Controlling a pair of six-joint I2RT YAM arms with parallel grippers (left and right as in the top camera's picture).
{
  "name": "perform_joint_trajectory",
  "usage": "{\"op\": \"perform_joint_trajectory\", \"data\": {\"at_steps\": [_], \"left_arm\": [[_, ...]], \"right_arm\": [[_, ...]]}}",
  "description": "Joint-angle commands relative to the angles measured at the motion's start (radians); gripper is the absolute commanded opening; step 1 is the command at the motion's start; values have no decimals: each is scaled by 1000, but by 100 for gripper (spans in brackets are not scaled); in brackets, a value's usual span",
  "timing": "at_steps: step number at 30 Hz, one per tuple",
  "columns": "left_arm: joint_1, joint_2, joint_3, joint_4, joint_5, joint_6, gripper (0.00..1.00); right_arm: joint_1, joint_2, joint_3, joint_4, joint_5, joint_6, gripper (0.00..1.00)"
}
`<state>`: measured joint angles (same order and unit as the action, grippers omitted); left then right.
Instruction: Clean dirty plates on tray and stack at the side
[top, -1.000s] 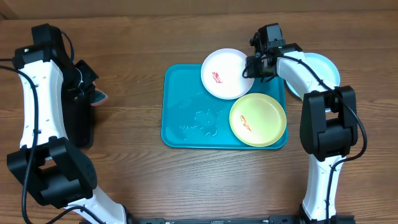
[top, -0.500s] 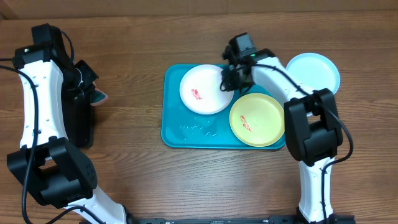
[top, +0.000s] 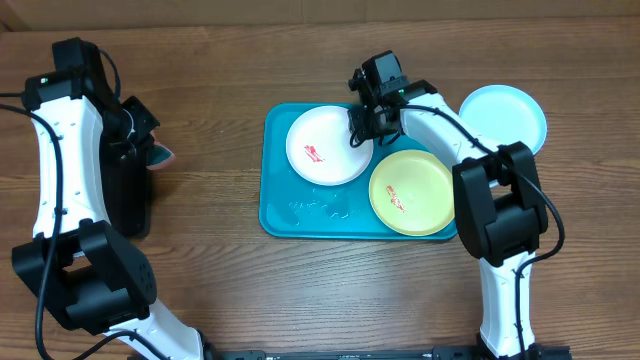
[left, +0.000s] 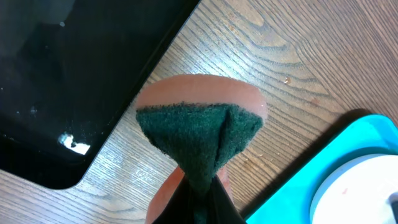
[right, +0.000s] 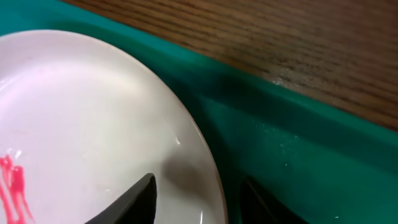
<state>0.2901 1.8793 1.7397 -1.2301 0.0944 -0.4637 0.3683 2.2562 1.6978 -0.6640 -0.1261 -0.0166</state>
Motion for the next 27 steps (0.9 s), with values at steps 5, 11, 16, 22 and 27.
{"op": "perform_joint_trajectory", "data": {"at_steps": [5,11,16,22,27], "left_arm": [[-54,-8,-5,6,11,42,4],[-119,-6,-5,11,11,42,4],[-243,4,-12,16,11,41,4],[-369,27,-18,35,10,41,4],[-449,49,-18,53,11,41,4]], "right_arm": [[0,56,4,-30,-11,7,20],[3,56,4,-80,-11,203,4],[3,56,4,-191,-121,336,4],[3,56,4,-247,-190,336,4],[3,56,4,-246,-190,376,6]]}}
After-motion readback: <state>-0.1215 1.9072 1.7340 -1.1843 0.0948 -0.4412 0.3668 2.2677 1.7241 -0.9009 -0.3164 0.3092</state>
